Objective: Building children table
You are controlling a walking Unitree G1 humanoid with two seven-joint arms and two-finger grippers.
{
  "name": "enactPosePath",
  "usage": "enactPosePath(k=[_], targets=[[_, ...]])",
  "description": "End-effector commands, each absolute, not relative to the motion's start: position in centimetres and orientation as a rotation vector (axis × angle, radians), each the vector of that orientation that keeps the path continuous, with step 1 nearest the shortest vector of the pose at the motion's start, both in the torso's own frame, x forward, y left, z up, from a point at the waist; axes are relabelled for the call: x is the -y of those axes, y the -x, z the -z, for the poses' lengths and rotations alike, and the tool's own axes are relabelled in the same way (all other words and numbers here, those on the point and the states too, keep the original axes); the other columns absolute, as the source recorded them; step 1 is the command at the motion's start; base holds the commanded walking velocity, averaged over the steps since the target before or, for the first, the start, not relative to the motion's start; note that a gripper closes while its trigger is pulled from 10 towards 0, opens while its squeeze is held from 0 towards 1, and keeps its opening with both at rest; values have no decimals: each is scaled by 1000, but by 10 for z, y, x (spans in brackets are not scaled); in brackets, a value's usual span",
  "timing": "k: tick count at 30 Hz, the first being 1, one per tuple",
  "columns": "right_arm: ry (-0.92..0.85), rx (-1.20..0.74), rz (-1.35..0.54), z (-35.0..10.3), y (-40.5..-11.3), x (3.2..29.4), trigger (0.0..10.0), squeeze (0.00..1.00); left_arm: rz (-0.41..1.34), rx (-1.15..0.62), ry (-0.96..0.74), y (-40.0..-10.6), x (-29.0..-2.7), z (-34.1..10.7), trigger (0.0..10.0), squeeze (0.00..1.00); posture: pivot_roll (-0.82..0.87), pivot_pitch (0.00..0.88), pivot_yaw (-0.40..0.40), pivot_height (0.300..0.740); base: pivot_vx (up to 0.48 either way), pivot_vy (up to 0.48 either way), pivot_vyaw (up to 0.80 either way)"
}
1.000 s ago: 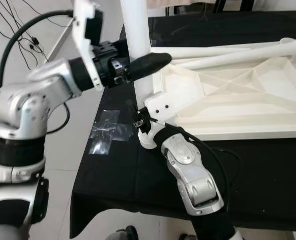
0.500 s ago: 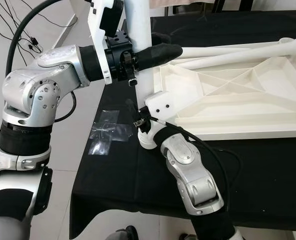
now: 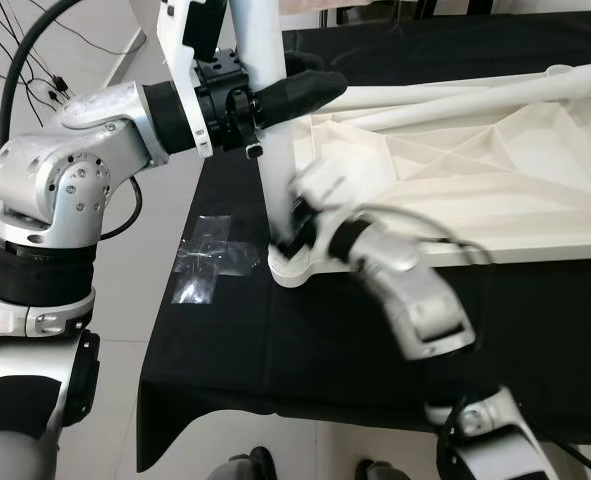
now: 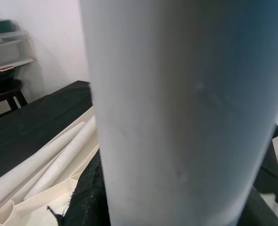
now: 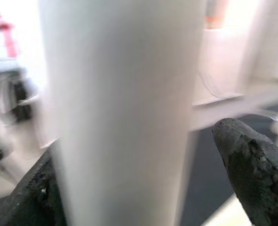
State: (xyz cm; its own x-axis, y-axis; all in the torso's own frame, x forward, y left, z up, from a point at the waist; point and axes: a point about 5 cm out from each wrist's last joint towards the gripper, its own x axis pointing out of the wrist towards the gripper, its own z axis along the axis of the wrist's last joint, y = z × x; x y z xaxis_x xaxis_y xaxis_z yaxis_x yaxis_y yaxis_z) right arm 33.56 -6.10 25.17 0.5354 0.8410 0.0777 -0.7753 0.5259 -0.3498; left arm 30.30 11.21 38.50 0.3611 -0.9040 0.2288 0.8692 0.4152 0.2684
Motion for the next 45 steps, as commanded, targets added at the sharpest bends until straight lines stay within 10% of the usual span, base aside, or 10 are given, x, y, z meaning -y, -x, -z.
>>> enactPosePath(k=[1,2,3,12,13,28,29,30,41,45], targets=[[329,210,-1128,-244,-337,60,10000,1000,1151,333,-126,-303,-112,-382,0,0,-19,205,91,740,0,0,0],[329,210,-1128,-244,-337,60,10000,1000,1151,333,-126,-303,-112,-382,0,0,-19,205,91,740,0,0,0],[360,200,-1180,-247,-340,61,10000,0,1152,333,-127,-303,-112,-382,0,0,-17,204,92,740,0,0,0],[269,135,-1339,-249,-354,53,9569,0,1158,335,-131,-303,-111,-383,0,0,-9,212,96,740,0,0,0],[240,129,-1368,-249,-357,52,0,0,1160,334,-132,-303,-111,-383,0,0,-9,212,96,740,0,0,0],[232,55,-1411,-234,-369,48,0,0,1179,333,-147,-302,-109,-382,0,0,-6,217,100,740,0,0,0],[234,54,-1405,-233,-370,48,0,0,1166,345,-142,-303,-109,-382,1294,1000,-8,218,100,740,0,0,0],[234,60,-1394,-232,-371,49,0,0,1175,343,-158,-302,-108,-381,10000,1000,-13,218,98,740,0,0,0],[242,-72,-873,-186,-361,36,0,0,1088,349,-69,-305,-116,-381,10000,1000,-50,225,47,740,0,0,0],[105,-133,-569,-159,-310,28,0,0,1049,345,-26,-300,-126,-379,10000,0,-31,229,54,740,0,0,0]])
